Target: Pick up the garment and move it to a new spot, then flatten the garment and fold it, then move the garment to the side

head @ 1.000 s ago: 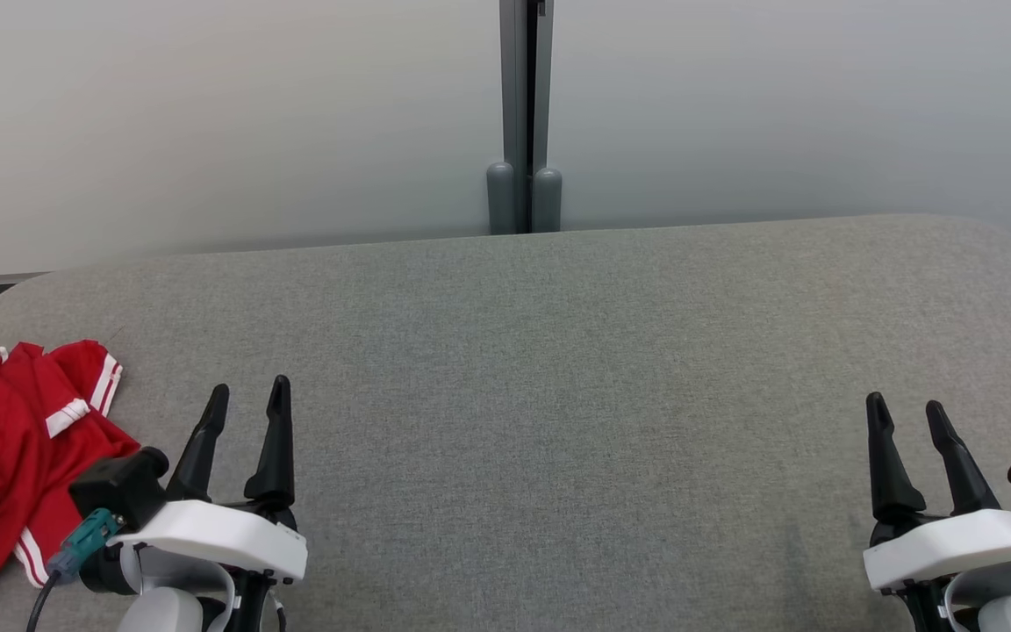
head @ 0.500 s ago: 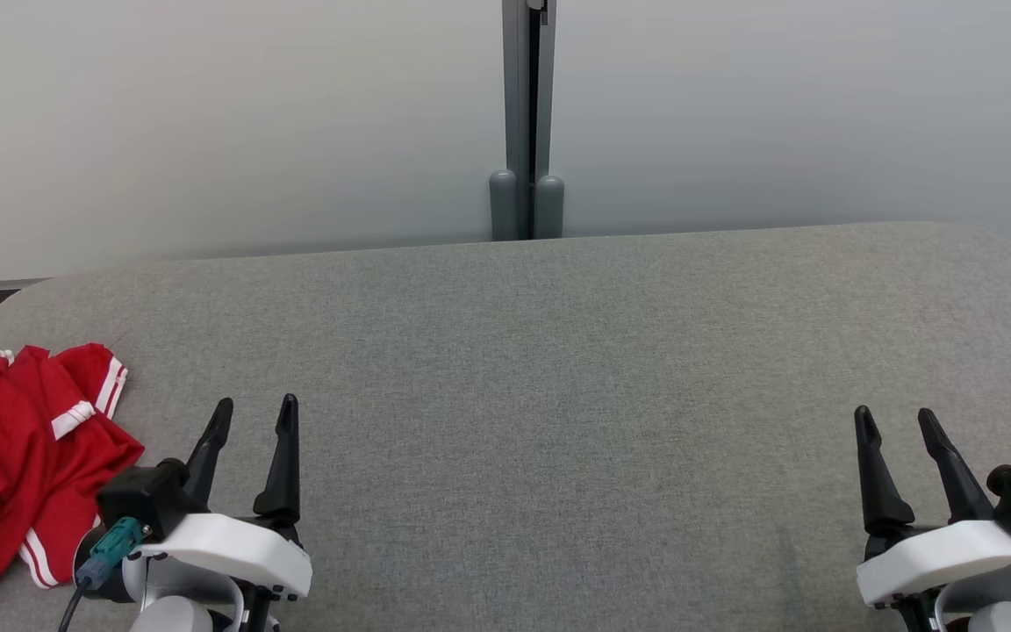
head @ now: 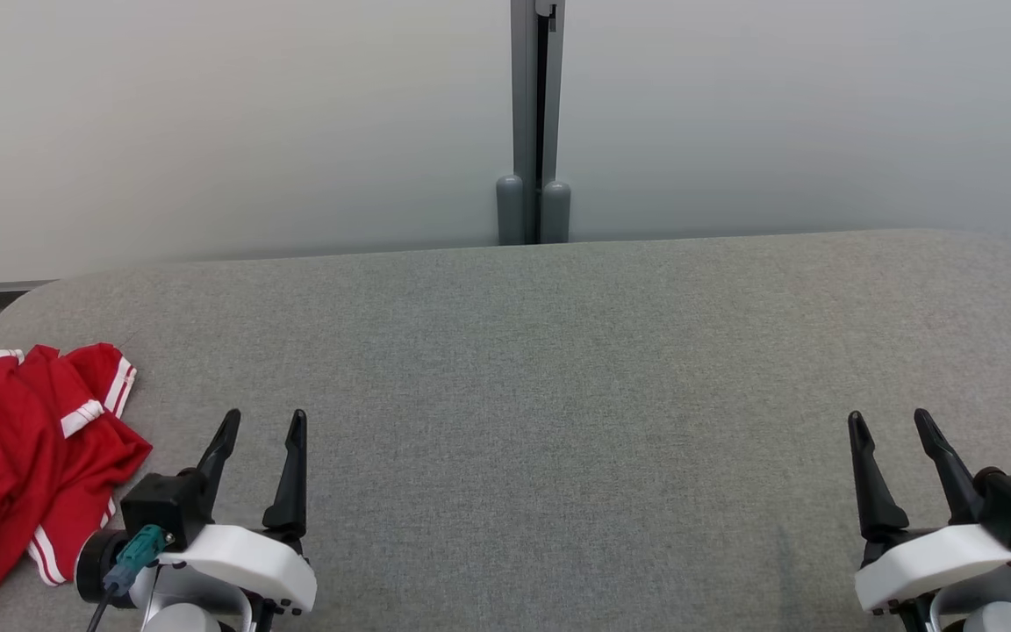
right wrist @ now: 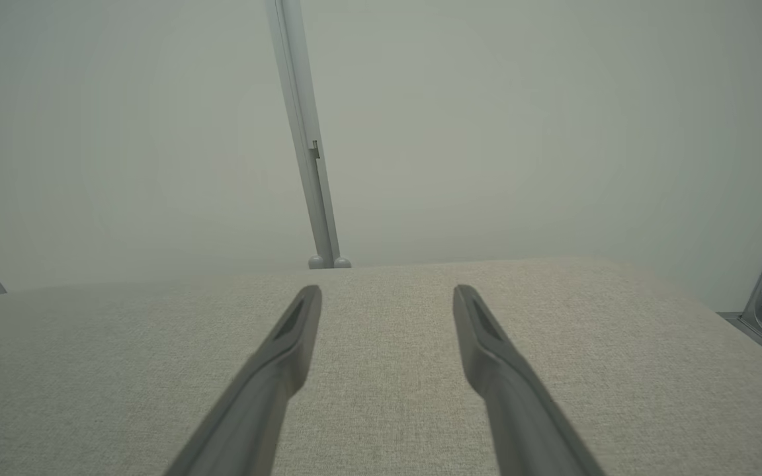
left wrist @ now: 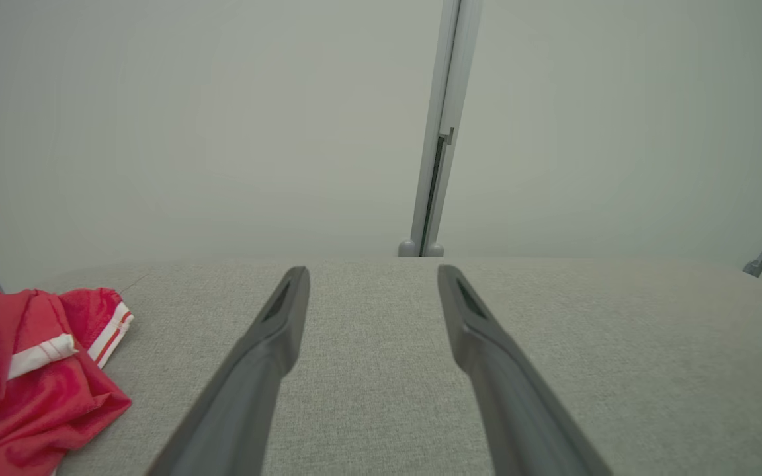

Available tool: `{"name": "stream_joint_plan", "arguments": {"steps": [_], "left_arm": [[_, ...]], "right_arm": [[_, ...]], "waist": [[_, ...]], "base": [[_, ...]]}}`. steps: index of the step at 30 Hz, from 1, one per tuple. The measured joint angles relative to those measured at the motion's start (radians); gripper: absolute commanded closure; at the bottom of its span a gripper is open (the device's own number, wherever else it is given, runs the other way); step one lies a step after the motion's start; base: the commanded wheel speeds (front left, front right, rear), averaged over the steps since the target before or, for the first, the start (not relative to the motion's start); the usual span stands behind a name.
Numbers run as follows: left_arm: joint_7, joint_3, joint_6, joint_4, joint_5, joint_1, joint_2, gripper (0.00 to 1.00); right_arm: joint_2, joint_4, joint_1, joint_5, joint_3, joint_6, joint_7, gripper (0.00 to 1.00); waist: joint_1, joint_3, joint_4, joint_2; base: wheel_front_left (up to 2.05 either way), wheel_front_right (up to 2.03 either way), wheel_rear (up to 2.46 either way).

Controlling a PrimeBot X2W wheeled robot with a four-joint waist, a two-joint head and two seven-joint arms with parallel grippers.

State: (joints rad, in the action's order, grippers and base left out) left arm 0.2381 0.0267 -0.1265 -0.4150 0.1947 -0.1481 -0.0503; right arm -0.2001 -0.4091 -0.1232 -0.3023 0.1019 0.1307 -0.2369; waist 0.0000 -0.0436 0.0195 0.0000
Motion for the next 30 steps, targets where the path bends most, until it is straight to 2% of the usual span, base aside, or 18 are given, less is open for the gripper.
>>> {"name": "stream_joint_plan", "arguments": {"steps": [14, 30], "left_arm": [[0.024, -0.006, 0.004, -0.033, -0.054, -0.004, 0.001, 0.00], [0.026, 0.002, 0.019, -0.051, -0.027, -0.009, 0.002, 0.00]], "right_arm": [[0.006, -0.021, 0.000, 0.048, -0.005, 0.000, -0.023, 0.00], [0.012, -0.021, 0.000, 0.032, -0.011, 0.000, -0.024, 0.00]], "waist": [[0.0000, -0.003, -0.002, 0.0000], [0.0000, 0.001, -0.001, 0.0000]], "base": [[0.00, 0.00, 0.00], [0.00, 0.00, 0.00]]}}
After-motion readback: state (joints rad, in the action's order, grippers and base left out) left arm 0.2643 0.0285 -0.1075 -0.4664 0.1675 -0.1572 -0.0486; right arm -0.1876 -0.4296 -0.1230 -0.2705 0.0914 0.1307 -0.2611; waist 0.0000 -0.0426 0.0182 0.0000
